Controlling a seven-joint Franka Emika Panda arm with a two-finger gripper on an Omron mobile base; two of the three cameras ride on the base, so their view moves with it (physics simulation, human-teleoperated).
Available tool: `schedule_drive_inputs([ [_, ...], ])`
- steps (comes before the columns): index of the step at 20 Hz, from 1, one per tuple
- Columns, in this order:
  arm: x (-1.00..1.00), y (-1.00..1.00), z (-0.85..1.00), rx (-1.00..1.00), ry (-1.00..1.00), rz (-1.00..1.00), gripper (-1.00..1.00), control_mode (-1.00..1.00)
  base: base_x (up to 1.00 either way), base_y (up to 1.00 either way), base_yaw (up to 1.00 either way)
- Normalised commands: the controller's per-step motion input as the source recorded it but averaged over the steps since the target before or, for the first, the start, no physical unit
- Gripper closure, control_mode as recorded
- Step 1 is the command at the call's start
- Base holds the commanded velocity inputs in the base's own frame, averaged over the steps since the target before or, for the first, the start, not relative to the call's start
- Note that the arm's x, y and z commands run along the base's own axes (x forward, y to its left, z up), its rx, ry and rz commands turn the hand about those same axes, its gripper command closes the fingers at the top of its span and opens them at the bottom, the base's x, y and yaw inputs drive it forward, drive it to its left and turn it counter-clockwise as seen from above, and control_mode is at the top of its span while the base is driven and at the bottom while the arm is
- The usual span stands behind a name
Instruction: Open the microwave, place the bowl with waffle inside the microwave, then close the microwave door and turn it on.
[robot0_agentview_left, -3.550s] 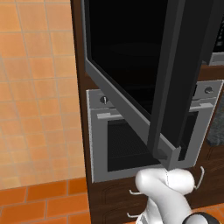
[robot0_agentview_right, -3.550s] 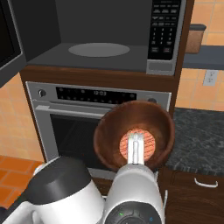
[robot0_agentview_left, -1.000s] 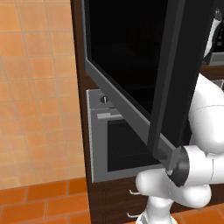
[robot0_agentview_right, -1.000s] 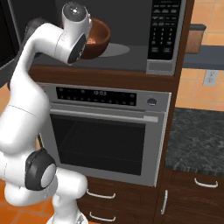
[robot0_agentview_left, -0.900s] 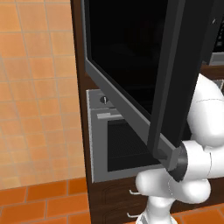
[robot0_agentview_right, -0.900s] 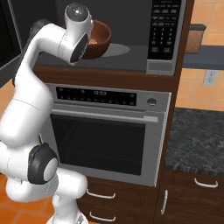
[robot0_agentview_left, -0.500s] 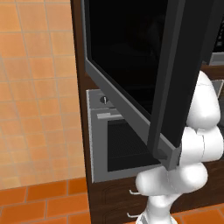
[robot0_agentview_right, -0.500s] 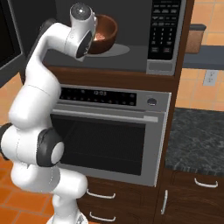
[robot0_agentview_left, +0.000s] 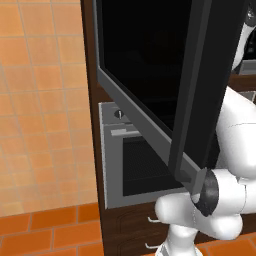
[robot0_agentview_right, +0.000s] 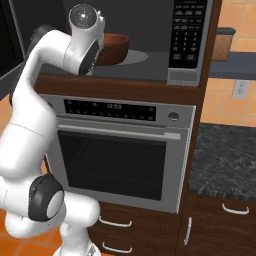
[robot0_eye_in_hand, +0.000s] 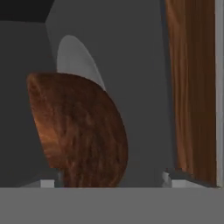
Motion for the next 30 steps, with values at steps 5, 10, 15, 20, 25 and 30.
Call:
schedule_drive_inputs([
  [5,-1.0,-0.01,0.0,-0.21,-0.26,0.22,-1.0,-1.0,0.0,0.0,0.0],
  [10,-1.0,-0.06,-0.1,-0.51,-0.1,0.41,-1.0,-1.0,0.0,0.0,0.0],
  [15,-1.0,-0.04,0.0,-0.7,-0.01,0.51,-1.0,-1.0,0.0,0.0,0.0],
  [20,-0.75,0.0,-0.06,-0.81,0.0,0.61,-1.0,-1.0,0.0,0.0,0.0],
  [25,-0.42,0.0,-0.2,-0.82,-0.18,0.59,-1.0,-1.0,0.0,0.0,0.0],
  [30,-0.47,-0.3,-0.19,-0.69,-0.45,0.52,-1.0,-1.0,0.0,0.0,0.0],
])
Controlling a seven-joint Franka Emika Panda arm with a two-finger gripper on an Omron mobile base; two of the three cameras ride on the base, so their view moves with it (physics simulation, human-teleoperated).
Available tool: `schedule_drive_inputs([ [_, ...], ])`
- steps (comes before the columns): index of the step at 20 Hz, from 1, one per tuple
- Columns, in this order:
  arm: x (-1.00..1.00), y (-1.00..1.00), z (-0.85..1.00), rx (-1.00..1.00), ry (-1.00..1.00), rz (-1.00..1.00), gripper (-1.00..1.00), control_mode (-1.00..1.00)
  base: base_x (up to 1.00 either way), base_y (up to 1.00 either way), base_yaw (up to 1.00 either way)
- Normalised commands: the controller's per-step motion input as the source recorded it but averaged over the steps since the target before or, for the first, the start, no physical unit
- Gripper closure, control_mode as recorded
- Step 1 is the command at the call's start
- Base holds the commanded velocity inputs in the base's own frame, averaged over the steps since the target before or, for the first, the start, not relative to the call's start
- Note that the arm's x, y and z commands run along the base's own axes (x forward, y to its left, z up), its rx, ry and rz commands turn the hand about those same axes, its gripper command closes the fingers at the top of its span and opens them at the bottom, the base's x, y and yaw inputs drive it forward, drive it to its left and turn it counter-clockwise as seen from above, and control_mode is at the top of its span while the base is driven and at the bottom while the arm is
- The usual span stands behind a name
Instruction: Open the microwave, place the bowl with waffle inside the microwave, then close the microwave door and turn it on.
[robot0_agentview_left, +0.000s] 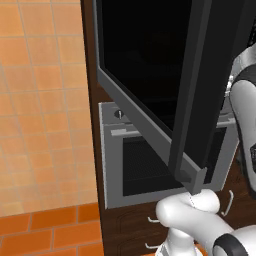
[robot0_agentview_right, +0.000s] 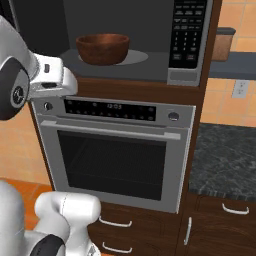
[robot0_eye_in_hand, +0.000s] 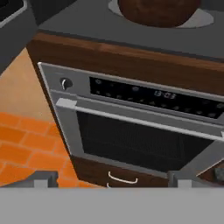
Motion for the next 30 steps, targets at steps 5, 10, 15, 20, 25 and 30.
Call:
schedule_drive_inputs([
  [5,-0.95,-0.28,0.06,-0.51,-0.49,0.43,-1.0,-1.0,0.0,0.0,0.0],
  [10,-1.0,0.35,0.29,-0.56,-0.19,0.29,-1.0,-1.0,0.0,0.0,0.0],
  [15,-0.99,0.85,0.0,-0.63,-0.24,0.12,-1.0,-1.0,0.0,0.0,0.0],
  [20,-0.94,0.59,-0.01,-0.49,-0.15,0.01,-1.0,-1.0,0.0,0.0,0.0],
  [25,-0.53,0.88,0.03,-0.43,-0.05,-0.09,-1.0,-1.0,0.0,0.0,0.0],
  [30,0.17,1.0,-0.09,-0.38,0.0,-0.26,-1.0,-1.0,0.0,0.0,0.0],
])
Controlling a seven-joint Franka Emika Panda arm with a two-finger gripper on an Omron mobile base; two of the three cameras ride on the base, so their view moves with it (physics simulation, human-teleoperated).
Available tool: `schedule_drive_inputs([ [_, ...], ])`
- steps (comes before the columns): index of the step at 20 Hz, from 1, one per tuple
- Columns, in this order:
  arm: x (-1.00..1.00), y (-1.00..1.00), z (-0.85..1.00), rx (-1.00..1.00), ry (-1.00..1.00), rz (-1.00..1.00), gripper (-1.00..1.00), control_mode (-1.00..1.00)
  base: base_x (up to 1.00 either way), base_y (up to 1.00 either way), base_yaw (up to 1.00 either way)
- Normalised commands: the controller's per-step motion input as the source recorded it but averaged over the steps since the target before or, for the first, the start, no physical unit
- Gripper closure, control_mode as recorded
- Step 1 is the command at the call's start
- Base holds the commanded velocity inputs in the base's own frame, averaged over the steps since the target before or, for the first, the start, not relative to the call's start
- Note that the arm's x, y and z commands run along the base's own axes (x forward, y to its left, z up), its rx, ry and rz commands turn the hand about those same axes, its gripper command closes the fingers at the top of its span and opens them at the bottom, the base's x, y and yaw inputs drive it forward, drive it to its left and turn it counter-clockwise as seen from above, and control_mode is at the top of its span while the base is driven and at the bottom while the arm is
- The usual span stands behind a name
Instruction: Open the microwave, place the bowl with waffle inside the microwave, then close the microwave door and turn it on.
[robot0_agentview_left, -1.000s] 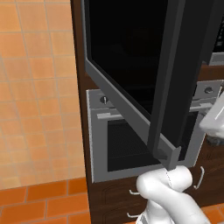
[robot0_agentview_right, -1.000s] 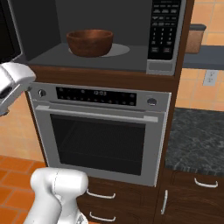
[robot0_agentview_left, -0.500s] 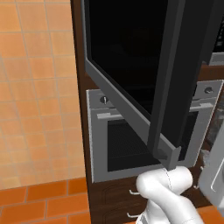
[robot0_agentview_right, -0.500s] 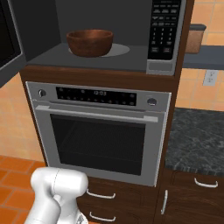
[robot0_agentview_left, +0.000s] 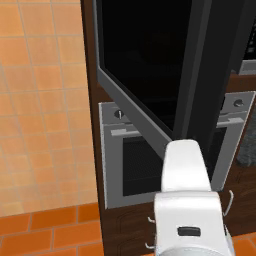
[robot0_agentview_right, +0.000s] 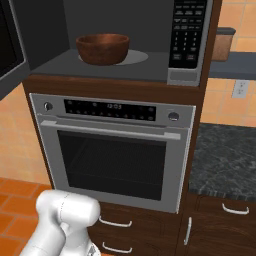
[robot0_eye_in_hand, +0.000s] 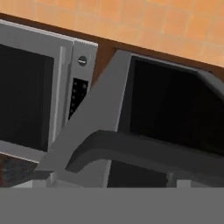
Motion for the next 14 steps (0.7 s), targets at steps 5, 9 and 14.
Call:
schedule_drive_inputs([
  [5,0.49,1.0,-0.36,-0.36,0.0,-0.36,-1.0,-1.0,0.0,0.0,0.0],
  [9,-0.21,0.16,-0.19,-0.22,-0.15,-0.3,-1.0,-1.0,0.0,0.0,0.0],
  [14,-0.51,0.41,-0.31,-0.21,-0.22,-0.11,-1.0,-1.0,0.0,0.0,0.0],
])
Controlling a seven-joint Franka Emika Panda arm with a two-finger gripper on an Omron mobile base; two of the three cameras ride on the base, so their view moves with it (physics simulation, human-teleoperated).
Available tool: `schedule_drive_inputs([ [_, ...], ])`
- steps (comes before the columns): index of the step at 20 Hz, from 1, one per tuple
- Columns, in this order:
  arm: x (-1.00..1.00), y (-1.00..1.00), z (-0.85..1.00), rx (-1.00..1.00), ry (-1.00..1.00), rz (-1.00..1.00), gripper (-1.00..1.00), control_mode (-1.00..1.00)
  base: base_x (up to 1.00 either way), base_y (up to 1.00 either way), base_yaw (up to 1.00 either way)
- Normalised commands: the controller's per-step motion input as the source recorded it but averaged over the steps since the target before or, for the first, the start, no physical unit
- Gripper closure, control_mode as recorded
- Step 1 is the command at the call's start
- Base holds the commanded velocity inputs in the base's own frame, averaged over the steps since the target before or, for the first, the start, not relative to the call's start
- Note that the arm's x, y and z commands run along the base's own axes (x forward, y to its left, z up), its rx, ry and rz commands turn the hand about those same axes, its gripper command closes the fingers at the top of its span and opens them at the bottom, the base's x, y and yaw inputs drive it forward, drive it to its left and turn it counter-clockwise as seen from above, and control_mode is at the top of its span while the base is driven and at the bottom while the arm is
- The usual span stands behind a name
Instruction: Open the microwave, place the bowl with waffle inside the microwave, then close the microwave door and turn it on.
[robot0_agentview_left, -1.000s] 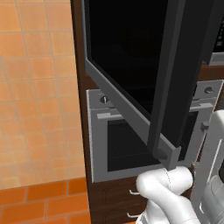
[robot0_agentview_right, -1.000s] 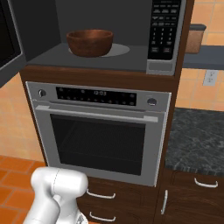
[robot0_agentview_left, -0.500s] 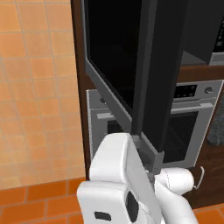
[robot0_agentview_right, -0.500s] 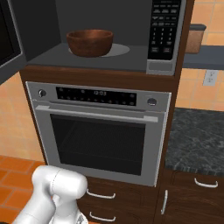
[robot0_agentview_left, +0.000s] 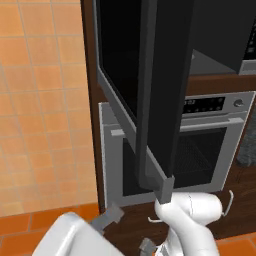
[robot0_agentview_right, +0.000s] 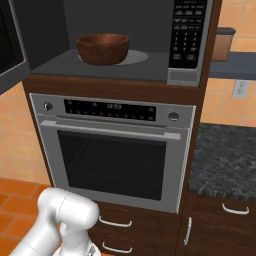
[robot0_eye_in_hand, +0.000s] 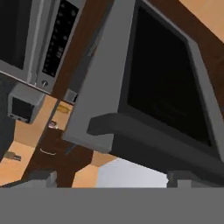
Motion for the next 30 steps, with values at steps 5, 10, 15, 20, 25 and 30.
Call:
schedule_drive_inputs([
  [5,0.89,0.55,-0.36,-0.25,0.0,-0.29,-1.0,-1.0,0.0,0.0,0.0],
  [10,0.75,-0.72,0.0,-0.04,0.0,-0.32,-1.0,-1.0,0.0,0.0,0.0],
  [15,0.89,-0.85,0.07,0.0,-0.01,-0.25,-1.0,-1.0,0.0,0.0,0.0],
  [20,0.16,-1.0,0.46,0.03,-0.13,-0.14,-1.0,-1.0,0.0,0.0,0.0],
  [25,0.09,-1.0,0.4,0.07,-0.1,-0.03,-1.0,-1.0,0.0,0.0,0.0],
  [30,0.79,-1.0,0.56,0.11,0.02,0.03,-1.0,-1.0,0.0,0.0,0.0],
])
